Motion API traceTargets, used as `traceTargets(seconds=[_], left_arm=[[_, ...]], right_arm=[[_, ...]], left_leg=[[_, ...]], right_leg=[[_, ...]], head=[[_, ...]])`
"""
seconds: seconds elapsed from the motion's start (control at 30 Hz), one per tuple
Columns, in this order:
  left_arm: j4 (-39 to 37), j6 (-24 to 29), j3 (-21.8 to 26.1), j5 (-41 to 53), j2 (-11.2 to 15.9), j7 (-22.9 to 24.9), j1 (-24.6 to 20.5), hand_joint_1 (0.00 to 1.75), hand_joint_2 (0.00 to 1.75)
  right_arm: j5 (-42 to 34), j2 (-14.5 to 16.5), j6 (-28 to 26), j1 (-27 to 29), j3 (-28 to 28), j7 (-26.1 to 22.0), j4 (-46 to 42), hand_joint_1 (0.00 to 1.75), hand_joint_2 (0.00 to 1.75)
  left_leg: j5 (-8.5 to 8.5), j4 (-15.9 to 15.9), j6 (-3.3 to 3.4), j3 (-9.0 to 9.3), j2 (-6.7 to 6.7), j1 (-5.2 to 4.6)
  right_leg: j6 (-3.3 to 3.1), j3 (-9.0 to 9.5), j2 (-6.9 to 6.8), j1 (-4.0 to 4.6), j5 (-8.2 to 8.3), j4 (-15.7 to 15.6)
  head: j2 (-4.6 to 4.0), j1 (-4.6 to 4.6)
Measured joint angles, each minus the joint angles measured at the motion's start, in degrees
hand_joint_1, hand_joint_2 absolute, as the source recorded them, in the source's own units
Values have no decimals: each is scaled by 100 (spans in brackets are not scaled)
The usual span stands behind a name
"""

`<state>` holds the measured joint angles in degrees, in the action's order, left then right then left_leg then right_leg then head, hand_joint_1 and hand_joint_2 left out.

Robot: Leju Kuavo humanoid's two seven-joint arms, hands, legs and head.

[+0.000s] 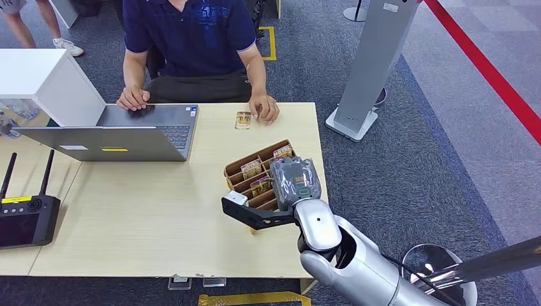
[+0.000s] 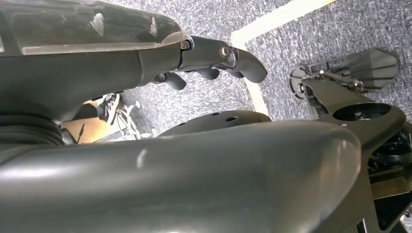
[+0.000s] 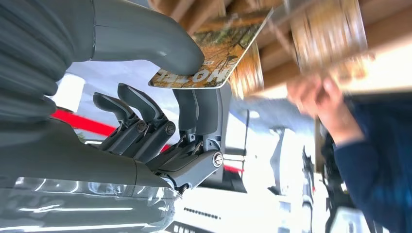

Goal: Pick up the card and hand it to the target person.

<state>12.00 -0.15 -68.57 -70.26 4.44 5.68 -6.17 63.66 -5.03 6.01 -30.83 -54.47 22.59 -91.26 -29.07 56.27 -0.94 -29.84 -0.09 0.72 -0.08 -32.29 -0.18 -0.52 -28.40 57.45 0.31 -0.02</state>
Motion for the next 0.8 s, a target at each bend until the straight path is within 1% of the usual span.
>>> traceTargets(seconds=[0.23, 0.33, 0.43, 0.57, 0.7, 0.8], left_arm=[[0, 1, 0, 79, 0, 4, -2, 0, 0], [0, -2, -2, 147, -1, 28, -7, 0, 0], [0, -8, -9, 195, -3, 33, -19, 0, 0], [0, -13, -40, 207, -7, 34, -26, 0, 0], [0, -9, -53, 188, -9, 58, -28, 0, 0], [0, -2, -55, 171, -7, 79, -28, 0, 0]], right_arm=[[-370, -2, -62, -646, 119, -11, -234, 175, 175], [-605, 100, -303, -978, 114, -115, -20, 175, 175], [-848, 338, -754, -1387, 103, -377, 579, 175, 175], [-1047, 736, -1237, -1832, 72, -678, 1628, 175, 175], [-1136, 1082, -1511, -2066, 60, -842, 2525, 175, 175], [-1143, 1280, -1602, -2152, 57, -900, 3049, 175, 175]], left_leg=[[0, 0, 0, -5, 0, 0], [0, -1, 0, -11, -1, 0], [1, -1, 0, -10, -2, 1], [3, -1, 0, -10, -4, 1], [3, -1, 0, -13, -4, 1], [3, 0, 0, -15, -4, 1]], right_leg=[[0, -1, 0, 0, 0, 0], [0, -3, 0, 0, 0, 1], [0, -2, -2, 0, 0, 2], [0, -2, -4, 1, 0, 5], [0, -6, -4, 1, 0, 6], [0, -8, -3, 0, 0, 5]], head=[[0, 0], [0, 0], [0, 0], [0, 0], [0, 0], [0, 0]])
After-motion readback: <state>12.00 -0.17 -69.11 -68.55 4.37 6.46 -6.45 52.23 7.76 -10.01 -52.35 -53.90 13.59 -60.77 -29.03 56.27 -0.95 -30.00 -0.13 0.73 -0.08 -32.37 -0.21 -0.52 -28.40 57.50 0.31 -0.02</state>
